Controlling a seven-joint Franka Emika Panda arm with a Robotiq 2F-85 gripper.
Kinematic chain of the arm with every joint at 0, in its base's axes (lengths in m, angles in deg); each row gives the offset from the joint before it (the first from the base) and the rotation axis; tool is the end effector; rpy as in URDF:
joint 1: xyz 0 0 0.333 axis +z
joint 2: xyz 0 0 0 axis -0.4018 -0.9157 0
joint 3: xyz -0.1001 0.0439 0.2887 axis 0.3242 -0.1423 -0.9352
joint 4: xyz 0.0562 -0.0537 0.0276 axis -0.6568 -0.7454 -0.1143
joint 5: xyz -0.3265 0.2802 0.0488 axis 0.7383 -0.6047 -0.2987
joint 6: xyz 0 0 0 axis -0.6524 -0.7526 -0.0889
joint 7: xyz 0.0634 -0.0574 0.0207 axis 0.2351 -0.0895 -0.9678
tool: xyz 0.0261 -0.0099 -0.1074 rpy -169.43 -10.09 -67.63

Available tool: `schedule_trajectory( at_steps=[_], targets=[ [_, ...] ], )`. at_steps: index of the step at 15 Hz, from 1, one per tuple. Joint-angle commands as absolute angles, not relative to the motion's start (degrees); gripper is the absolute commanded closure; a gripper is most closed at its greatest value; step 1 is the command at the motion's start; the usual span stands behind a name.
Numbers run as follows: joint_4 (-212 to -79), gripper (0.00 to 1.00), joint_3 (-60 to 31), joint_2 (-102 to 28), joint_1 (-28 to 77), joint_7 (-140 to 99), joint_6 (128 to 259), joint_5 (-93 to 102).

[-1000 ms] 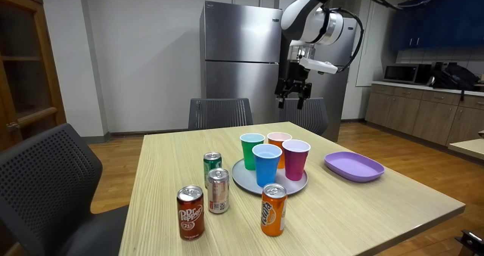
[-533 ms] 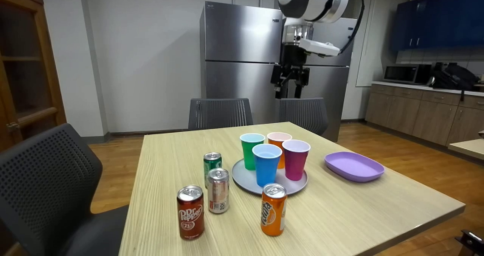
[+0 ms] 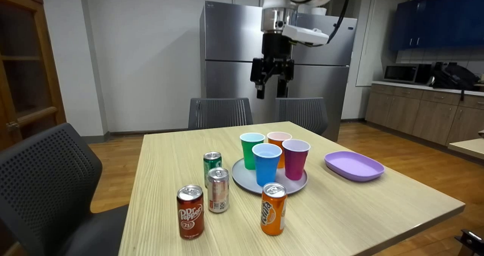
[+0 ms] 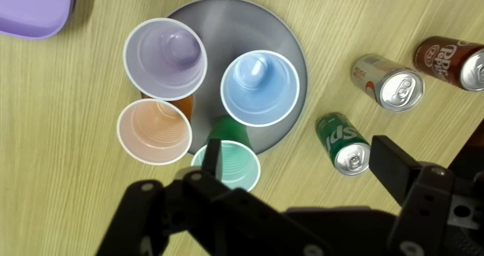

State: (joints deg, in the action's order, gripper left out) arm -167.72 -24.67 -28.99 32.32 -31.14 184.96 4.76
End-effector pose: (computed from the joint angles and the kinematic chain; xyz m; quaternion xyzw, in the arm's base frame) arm 0.6014 0.1519 0.3571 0.9809 0.1924 0.0268 0.0139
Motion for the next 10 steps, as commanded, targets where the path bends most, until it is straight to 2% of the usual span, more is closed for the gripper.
schedule_trajectory(
  at_steps=[1,10],
  targets=[
    [-172.0,0.0,-26.68,-25.86,34.04,-27.52,186.86,6.9],
    [-170.99,0.0,-27.16,-27.84,34.34,-27.82,186.33,6.25]
  ],
)
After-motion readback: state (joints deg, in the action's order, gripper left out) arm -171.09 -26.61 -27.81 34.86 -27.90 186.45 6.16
